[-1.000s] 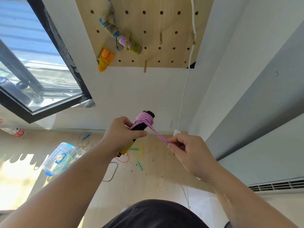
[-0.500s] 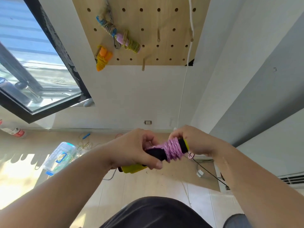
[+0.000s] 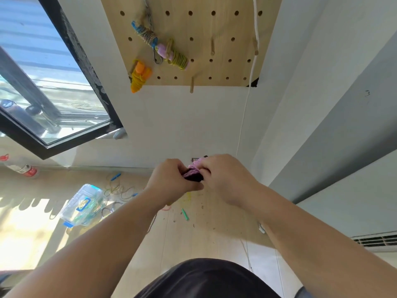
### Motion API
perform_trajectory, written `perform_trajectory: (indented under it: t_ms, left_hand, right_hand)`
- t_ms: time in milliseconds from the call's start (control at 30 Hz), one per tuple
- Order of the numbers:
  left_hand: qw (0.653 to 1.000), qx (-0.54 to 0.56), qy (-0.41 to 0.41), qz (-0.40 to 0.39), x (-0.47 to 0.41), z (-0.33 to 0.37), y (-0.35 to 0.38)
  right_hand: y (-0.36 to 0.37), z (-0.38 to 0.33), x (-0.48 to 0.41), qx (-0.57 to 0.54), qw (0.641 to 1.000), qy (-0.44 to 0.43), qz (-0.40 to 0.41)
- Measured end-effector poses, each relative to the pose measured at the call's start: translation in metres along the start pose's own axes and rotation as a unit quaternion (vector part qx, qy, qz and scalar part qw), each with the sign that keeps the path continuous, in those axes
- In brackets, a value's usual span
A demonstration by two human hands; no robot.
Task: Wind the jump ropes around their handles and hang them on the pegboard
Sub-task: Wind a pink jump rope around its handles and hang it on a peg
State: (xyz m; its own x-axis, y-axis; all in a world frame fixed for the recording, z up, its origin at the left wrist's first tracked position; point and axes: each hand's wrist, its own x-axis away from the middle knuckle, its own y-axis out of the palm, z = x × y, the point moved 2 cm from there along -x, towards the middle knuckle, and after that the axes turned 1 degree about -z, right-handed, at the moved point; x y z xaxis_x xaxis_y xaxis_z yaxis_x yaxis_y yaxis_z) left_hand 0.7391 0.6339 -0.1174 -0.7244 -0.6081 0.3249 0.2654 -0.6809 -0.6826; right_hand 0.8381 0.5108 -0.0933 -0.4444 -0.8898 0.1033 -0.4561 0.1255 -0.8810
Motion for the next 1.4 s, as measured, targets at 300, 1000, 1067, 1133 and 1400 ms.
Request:
perform_trajectory:
  t_ms: [300, 1000, 1067, 1133, 1400]
  left_hand:
    - [0.897, 0.398, -0.062, -0.181, 0.028, 0.022, 0.000]
    - [0.794, 0.563, -0.082, -0.213, 0.049, 0.053, 0.045]
    - [0.791, 0.568, -0.076, -0.213, 0.050, 0.052, 0.050]
    - [0.796, 0.564, -0.069, -0.210, 0.053, 0.052, 0.052]
    - [0.804, 0.531, -0.095, -0.251, 0.059, 0.048, 0.051]
  right_hand:
    - [-0.014, 0.006, 0.051, -0.285, 0.933, -0.008, 0.220]
    - [-0.018, 0.056, 0.089, -0.385, 0.891, -0.004, 0.240]
    - [-0.018, 0.061, 0.090, -0.381, 0.895, 0.000, 0.231]
    - [-0.017, 0.063, 0.089, -0.413, 0.887, 0.006, 0.208]
    - [-0.024, 0.054, 0.086, -0.449, 0.865, -0.021, 0.223]
